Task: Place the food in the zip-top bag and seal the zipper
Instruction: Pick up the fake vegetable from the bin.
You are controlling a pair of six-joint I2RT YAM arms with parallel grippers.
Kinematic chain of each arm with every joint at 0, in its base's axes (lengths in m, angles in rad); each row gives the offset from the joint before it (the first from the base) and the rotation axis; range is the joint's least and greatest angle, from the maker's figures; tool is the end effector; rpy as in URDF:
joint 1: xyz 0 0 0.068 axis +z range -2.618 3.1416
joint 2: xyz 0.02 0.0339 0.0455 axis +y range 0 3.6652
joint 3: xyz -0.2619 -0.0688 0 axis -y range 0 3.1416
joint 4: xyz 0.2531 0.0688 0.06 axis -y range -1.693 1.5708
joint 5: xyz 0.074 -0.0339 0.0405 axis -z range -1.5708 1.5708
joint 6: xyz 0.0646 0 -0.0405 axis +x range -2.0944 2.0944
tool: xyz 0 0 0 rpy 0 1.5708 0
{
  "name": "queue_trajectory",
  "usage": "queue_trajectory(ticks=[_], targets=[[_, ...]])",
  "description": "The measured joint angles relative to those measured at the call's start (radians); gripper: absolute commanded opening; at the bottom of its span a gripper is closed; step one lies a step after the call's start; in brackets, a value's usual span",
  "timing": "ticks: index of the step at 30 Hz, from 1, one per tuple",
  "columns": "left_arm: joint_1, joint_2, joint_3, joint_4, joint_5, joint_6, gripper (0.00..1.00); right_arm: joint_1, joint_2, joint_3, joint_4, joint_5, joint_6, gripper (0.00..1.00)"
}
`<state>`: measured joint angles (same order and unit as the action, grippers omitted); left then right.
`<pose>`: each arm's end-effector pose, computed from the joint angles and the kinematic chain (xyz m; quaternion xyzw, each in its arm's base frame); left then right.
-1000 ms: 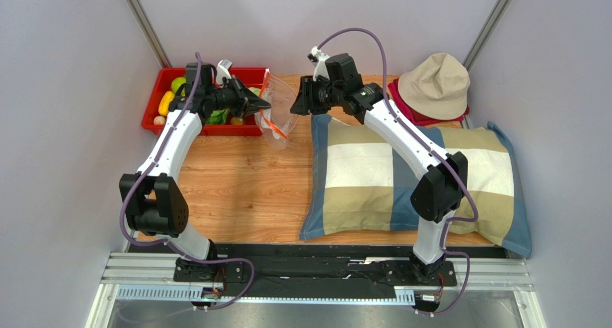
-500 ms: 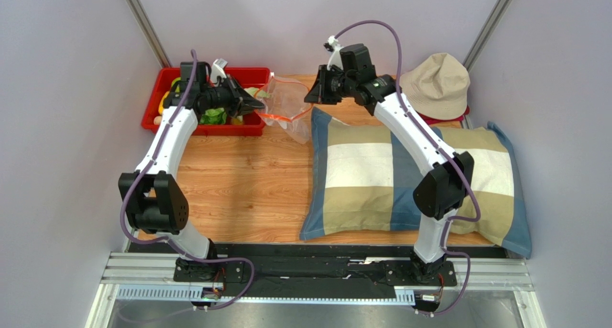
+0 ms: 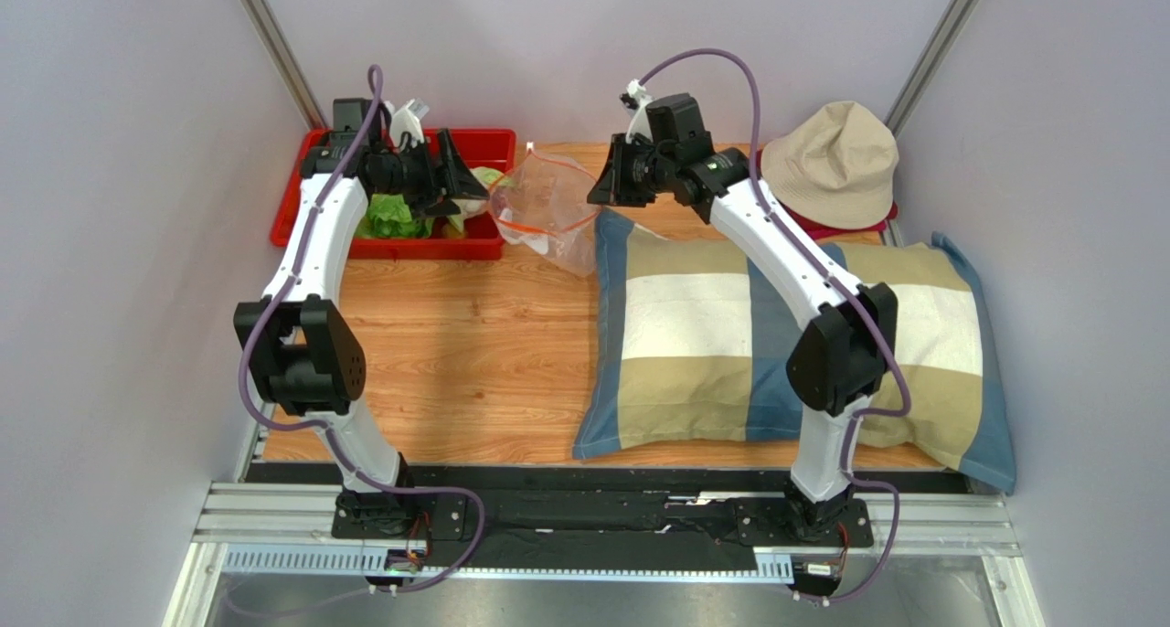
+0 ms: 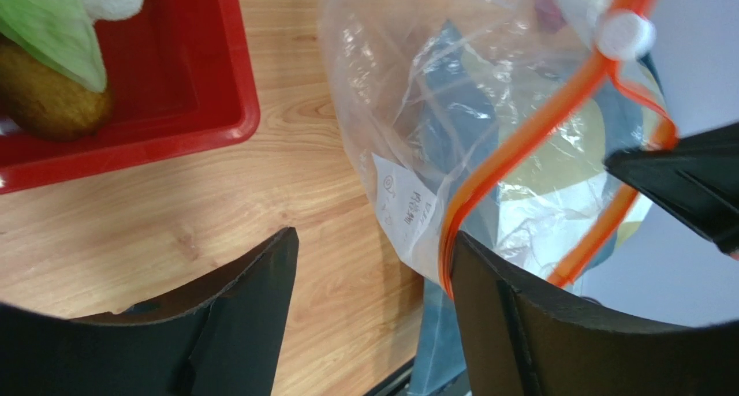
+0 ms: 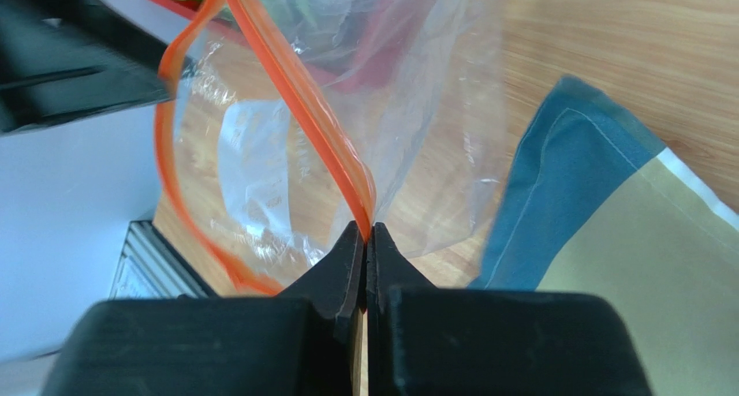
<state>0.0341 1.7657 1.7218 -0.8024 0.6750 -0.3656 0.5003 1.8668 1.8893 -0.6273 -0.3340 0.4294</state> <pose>0.4098 -0.0264 0.3261 -0.0602 0.8881 -0.3606 0.2787 0.3927 0.2388 0.3529 -0.1081 0.8700 0.3369 0.3434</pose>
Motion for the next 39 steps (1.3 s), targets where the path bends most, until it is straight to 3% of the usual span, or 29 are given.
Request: queue_trajectory(ticks=[9, 16, 20, 26, 38, 39], targets=[[0.095, 0.017, 0.080, -0.057, -0.009, 0.180, 0.99, -0.006, 0.132, 0.008, 0.000, 0.047, 0.003, 0.00], [0.170, 0.278, 0.523, -0.221, -0.218, 0.484, 0.99, -0.006, 0.163, 0.048, 0.029, 0.047, 0.028, 0.00], [0.163, 0.440, 0.672, -0.290, -0.317, 0.598, 0.99, -0.006, 0.173, 0.069, 0.029, 0.058, 0.031, 0.00], [0.127, 0.516, 0.583, -0.306, -0.422, 0.673, 0.99, 0.006, 0.173, 0.140, 0.004, 0.142, 0.003, 0.00], [0.052, 0.597, 0.530, -0.154, -0.591, 0.676, 0.99, 0.158, 0.154, 0.174, -0.031, 0.402, -0.283, 0.00], [0.052, 0.605, 0.530, -0.145, -0.607, 0.674, 0.95, 0.161, 0.156, 0.175, -0.032, 0.417, -0.297, 0.00]])
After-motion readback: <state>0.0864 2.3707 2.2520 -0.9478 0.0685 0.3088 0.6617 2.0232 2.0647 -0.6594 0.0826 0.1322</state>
